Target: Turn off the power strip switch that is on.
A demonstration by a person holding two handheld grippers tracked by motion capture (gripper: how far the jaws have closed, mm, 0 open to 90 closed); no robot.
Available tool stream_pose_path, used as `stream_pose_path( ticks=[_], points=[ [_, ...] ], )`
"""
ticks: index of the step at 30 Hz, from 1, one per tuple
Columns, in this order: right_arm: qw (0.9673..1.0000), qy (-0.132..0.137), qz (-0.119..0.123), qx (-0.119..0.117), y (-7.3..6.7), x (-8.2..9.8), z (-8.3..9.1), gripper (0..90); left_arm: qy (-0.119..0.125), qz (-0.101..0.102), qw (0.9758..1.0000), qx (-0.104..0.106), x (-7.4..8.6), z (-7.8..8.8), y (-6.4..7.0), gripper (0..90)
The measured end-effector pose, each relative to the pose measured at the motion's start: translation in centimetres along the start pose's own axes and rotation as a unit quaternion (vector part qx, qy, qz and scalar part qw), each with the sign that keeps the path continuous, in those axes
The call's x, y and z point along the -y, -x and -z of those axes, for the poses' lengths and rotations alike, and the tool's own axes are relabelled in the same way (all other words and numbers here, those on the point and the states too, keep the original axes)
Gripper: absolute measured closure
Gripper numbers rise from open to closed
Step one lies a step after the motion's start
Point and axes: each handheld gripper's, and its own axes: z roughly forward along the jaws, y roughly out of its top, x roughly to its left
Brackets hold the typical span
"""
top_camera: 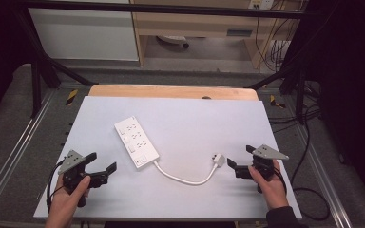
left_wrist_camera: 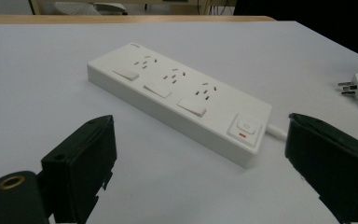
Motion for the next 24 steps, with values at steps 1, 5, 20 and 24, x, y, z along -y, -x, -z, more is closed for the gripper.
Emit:
stream_pose_path(
  ticks=[1,5,20,24],
  points=[
    [1.0000,-0.004,0.003,0.001,-0.19,-0.01,-0.06,4.2,0.000,0.001,1.0000,0.001,0.00,0.02,-0.03,8.8],
    [1.0000,-0.006,0.006,0.001,-0.34,-0.02,-0.19,4.1,-0.002,0.001,1.0000,0.002,-0.05,0.08,0.03,8.8],
    [0.9995,-0.007,0.029,0.009,-0.86,-0.03,-0.38,3.5,0.005,0.000,1.0000,0.003,-0.31,0.23,0.00,8.3],
    [0.9994,-0.007,0.032,0.008,-0.99,-0.05,-0.39,3.5,0.006,-0.001,1.0000,0.006,-0.36,0.14,0.13,7.8]
  ],
)
